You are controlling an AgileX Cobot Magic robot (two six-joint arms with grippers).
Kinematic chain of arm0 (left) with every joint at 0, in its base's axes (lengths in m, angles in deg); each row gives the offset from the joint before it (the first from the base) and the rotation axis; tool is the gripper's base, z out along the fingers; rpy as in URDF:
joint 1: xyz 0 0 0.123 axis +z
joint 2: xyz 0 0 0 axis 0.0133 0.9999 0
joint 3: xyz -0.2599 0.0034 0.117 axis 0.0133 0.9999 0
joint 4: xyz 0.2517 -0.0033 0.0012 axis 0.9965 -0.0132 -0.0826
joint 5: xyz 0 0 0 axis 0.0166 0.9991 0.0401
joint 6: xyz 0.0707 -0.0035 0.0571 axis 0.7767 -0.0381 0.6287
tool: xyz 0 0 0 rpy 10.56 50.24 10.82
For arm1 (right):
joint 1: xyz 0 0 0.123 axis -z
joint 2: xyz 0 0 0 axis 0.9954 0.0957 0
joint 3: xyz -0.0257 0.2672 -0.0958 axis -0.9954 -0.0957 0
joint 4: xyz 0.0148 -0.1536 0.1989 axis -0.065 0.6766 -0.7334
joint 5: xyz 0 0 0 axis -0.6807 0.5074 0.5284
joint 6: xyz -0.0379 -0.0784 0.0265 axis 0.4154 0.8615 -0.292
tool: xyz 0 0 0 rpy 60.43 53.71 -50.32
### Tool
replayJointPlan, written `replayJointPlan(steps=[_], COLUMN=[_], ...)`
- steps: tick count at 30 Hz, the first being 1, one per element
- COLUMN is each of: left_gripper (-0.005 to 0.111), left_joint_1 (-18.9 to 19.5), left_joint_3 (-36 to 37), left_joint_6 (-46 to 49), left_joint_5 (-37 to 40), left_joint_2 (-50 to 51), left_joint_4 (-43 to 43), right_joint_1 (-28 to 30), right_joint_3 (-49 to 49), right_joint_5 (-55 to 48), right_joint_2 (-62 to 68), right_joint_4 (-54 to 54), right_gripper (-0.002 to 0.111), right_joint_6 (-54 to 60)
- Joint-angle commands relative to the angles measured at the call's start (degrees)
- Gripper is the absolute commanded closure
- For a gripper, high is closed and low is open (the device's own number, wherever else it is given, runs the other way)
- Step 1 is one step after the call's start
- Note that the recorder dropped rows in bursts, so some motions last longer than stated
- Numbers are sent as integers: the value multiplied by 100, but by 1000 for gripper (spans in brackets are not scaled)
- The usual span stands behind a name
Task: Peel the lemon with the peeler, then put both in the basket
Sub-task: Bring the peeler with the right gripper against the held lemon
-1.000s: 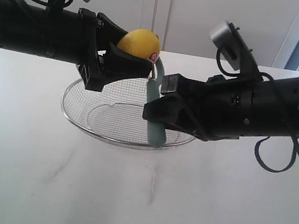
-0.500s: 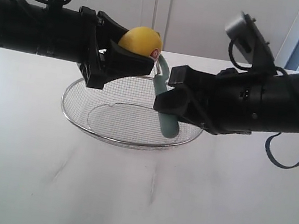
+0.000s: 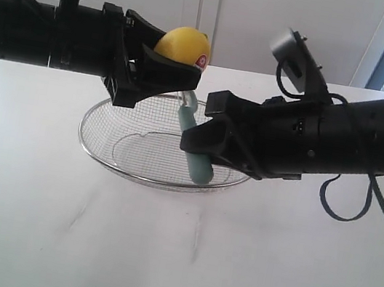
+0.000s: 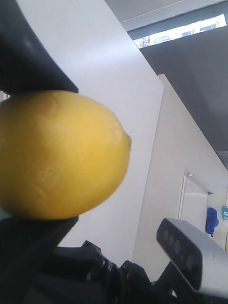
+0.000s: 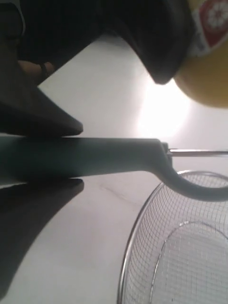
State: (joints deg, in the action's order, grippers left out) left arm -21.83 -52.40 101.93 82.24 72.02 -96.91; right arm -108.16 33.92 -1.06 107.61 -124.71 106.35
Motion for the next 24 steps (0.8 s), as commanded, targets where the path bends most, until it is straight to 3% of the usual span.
replayJointPlan(steps=[1, 15, 24], left_gripper=[107, 107, 107], left_joint_1=[8, 8, 8], left_joint_3=[31, 31, 31], left_joint_6=[37, 24, 24], left_joint_5=[160, -28, -50], left_joint_2=[-12, -101, -111], left_joint_4=[-202, -178, -178], right_joint_1=[35, 78, 210], right_joint_3=[-6, -6, -6], right_joint_5=[-138, 47, 250], right_joint_2=[-5, -247, -619], right_joint_4=[-335, -272, 345], right_gripper=[108, 108, 108], right_joint_6=[233, 46, -624])
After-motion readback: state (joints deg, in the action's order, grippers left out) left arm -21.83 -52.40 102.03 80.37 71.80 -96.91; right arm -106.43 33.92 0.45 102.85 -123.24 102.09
